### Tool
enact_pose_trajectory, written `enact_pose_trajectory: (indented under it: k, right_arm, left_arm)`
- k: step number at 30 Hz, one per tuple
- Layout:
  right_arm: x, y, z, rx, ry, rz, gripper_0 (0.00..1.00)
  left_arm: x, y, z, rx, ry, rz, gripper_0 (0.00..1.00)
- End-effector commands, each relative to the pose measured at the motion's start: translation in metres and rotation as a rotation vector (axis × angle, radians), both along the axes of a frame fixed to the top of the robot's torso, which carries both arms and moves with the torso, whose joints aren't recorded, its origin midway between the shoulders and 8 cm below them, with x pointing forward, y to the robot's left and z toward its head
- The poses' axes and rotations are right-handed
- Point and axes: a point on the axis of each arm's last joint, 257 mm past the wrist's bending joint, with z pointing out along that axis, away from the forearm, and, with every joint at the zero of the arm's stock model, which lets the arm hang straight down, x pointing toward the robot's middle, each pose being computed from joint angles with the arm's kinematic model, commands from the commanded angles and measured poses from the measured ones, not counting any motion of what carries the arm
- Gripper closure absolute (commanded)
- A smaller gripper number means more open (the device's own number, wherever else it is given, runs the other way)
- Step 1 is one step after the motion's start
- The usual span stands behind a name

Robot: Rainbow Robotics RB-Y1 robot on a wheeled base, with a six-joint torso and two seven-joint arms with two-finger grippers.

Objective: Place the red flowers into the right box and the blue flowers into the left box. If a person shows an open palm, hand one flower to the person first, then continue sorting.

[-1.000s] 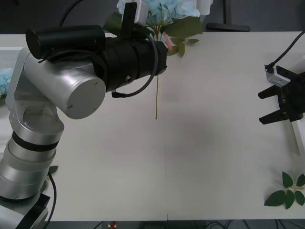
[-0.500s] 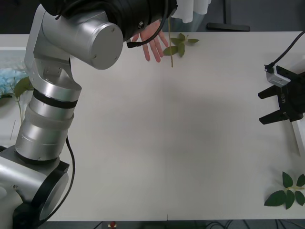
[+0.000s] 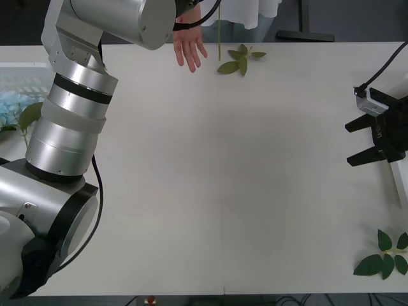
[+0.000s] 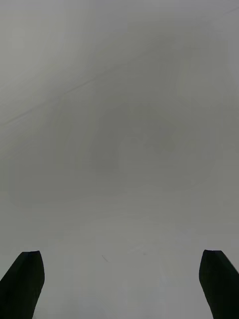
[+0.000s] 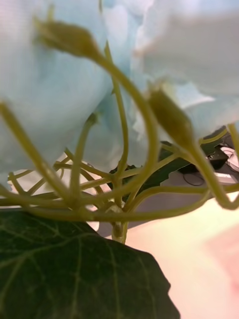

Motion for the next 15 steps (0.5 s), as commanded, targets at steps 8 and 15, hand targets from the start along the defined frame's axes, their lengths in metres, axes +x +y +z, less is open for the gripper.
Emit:
enact_pose_trajectory:
  k: [8, 15]
  right_arm:
    - [0.005, 0.008, 0.010, 0.003, -0.021, 0.008, 0.10]
    - [0.005, 0.008, 0.010, 0.003, -0.021, 0.008, 0.10]
  left_arm:
    - [0.013, 0.000, 0.051, 0.065, -0.163, 0.025, 1.00]
    - [0.012, -0.001, 0.057, 0.066, -0.175, 0.020, 1.00]
